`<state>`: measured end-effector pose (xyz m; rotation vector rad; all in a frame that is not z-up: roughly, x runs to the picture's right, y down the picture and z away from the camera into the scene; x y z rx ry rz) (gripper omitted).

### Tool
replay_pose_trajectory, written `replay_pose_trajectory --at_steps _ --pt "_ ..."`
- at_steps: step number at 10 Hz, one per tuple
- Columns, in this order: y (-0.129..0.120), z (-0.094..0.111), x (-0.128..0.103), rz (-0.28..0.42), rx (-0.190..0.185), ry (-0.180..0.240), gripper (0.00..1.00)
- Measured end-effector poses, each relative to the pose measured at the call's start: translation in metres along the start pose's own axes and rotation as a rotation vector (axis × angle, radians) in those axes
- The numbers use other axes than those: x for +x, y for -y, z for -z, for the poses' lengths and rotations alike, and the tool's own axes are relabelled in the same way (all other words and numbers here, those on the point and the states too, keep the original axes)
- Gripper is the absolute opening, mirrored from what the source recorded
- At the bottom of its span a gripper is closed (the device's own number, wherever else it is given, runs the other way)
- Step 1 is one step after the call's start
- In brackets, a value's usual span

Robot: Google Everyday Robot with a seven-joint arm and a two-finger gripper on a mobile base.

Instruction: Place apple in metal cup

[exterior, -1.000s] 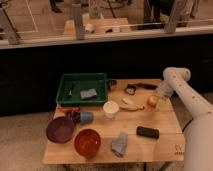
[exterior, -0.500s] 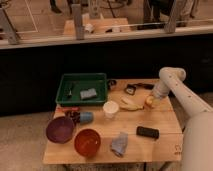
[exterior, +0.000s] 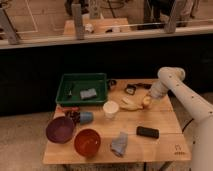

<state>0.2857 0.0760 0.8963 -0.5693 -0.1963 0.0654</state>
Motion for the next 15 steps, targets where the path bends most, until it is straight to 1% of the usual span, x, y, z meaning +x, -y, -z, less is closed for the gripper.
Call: replay_pose_trajectory --at_steps 1,2,3,4,5,8,12,13,14,15 --pt "0.003 0.021 -0.029 0.040 0.023 0.030 0.00" --pt "0.007 0.041 -0.053 0.071 0.041 0.057 0.00" --pt "0.008 0.058 -0.070 0.092 0.057 0.079 0.00" --pt "0.012 0.081 -0.098 0.124 0.078 0.111 0.00" --pt "0.015 0.089 -0.114 0.144 0.086 0.126 0.00" --pt "0.013 0.089 -0.110 0.140 0.085 0.122 0.00" --pt "0.014 0.089 -0.112 0.142 0.086 0.124 0.00" --pt "0.016 0.089 -0.113 0.141 0.085 0.133 0.00" --pt "0.020 0.081 -0.119 0.137 0.077 0.170 0.00" --pt "0.026 0.076 -0.130 0.134 0.078 0.202 0.00"
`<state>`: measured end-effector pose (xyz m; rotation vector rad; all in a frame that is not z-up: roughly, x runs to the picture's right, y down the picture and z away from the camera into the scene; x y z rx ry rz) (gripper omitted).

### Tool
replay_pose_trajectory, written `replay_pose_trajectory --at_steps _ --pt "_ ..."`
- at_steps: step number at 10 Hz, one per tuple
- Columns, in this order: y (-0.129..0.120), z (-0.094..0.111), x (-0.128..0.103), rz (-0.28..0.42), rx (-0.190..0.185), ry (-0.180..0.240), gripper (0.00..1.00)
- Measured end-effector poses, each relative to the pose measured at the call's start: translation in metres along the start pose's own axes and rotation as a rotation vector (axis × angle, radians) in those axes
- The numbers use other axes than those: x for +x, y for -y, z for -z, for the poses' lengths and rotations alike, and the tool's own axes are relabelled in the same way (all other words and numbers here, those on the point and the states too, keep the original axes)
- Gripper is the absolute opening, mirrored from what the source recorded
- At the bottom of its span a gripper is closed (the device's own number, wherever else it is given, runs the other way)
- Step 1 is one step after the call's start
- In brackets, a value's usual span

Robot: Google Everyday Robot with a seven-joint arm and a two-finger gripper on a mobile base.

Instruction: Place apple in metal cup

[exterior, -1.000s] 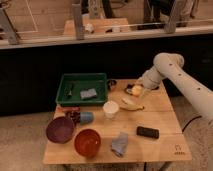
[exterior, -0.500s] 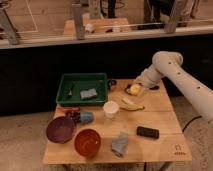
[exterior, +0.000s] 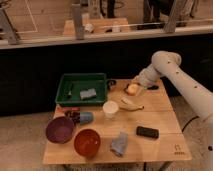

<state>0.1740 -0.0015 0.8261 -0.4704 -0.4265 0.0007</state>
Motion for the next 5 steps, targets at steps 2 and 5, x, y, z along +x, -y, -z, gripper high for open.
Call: replay_pose_trajectory --at_steps 2,5 --pt "0.012 -0.011 0.000 -0.021 0.021 0.042 0.00" --pt "0.043 -0.033 -0.007 -0.031 0.066 0.114 0.00"
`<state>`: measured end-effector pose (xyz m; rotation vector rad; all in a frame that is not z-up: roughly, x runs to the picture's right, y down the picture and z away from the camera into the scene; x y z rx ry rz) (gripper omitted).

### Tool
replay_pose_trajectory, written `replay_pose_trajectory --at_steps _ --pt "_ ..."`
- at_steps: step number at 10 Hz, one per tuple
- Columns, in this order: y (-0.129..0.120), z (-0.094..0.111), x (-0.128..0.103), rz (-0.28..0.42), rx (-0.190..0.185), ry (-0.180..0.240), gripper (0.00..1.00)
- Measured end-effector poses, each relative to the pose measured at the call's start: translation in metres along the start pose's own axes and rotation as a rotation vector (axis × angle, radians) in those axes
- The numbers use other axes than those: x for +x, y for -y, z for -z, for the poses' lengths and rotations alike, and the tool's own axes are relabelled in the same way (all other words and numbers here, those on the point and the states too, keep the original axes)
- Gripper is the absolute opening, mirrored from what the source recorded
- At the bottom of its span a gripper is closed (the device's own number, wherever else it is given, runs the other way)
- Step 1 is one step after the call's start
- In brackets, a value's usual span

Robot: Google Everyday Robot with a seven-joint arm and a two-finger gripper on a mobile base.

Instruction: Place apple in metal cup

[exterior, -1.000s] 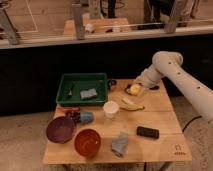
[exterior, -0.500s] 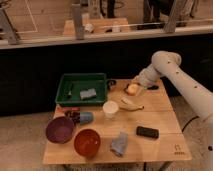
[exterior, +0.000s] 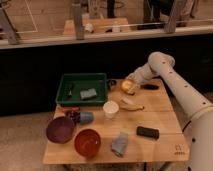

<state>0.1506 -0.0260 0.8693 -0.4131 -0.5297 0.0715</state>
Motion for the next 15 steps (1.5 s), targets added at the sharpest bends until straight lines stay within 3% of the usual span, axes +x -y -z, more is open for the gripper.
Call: replay_pose_trajectory --at_steps 4,10,15 --pt "0.045 -0.034 -0.008 -0.014 0.026 0.102 0.00" --pt "0.064 -0.080 -0.025 -0.011 -0.014 0.174 0.01" --pt "0.070 -0.097 -0.027 -0.008 -0.020 0.193 0.50"
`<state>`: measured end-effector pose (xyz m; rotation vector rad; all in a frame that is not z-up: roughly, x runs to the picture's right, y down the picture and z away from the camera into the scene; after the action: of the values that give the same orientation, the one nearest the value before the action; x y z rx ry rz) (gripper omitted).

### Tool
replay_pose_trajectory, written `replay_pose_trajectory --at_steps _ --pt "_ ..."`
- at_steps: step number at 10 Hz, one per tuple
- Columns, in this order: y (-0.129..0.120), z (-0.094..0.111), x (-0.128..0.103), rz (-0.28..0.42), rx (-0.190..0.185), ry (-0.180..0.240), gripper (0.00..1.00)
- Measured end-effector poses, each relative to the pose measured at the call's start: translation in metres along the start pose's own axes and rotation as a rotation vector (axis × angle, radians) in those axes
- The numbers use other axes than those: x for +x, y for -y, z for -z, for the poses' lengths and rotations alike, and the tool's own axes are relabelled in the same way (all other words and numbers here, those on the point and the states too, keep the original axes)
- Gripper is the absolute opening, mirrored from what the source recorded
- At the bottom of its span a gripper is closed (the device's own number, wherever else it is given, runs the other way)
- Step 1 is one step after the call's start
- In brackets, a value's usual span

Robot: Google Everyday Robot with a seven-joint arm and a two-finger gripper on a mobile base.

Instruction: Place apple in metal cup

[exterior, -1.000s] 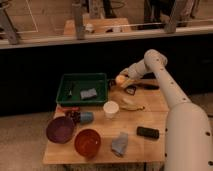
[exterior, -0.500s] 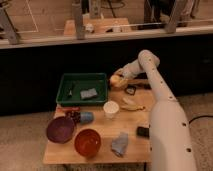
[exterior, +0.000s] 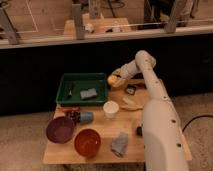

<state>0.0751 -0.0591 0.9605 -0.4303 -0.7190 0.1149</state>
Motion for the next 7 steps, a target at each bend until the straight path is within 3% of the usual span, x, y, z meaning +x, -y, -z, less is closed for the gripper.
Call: replay_pose_trajectory --at_steps 3,7 --pt "0.0043 -0.0046 -0.0051 0.008 0.004 0.009 0.76" --pt "0.0085 -0.0018 -0.0096 0.012 0.014 0.021 0.80"
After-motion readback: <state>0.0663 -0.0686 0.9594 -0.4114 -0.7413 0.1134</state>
